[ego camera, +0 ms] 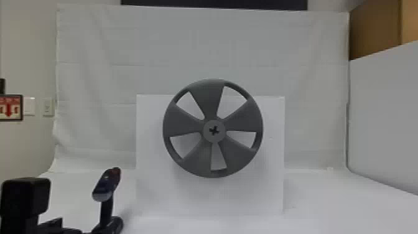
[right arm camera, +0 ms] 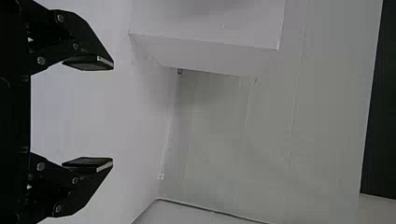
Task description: Grasp the drill and bring into the middle of wheel
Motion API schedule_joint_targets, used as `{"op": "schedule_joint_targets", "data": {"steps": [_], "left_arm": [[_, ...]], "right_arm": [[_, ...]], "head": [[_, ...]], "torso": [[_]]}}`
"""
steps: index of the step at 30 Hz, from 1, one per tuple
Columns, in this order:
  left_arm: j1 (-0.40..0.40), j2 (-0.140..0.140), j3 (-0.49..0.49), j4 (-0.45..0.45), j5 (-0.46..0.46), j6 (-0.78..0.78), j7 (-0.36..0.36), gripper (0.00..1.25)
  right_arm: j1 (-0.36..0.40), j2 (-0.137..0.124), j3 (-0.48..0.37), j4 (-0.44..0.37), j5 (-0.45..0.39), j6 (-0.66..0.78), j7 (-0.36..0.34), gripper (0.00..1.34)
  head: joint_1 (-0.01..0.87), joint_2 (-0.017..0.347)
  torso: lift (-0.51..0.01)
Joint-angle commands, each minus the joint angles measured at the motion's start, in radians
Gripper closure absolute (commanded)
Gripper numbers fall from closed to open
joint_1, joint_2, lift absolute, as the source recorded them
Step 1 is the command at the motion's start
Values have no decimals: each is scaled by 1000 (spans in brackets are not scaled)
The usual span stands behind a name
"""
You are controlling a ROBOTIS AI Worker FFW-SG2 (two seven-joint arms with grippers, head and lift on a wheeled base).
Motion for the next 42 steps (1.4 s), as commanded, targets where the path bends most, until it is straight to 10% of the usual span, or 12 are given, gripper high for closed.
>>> {"op": "schedule_joint_targets", "data": {"steps": [1,42], "left_arm": [[0,0,0,0,-2,2,0,78],[-5,0,-6,-2,-22,23,0,78]], "right_arm": [[0,0,0,0,0,2,0,524],[0,2,5,0,2,3,0,524]], "head": [[0,0],[0,0]], "torso": [[-406],[-406]]}}
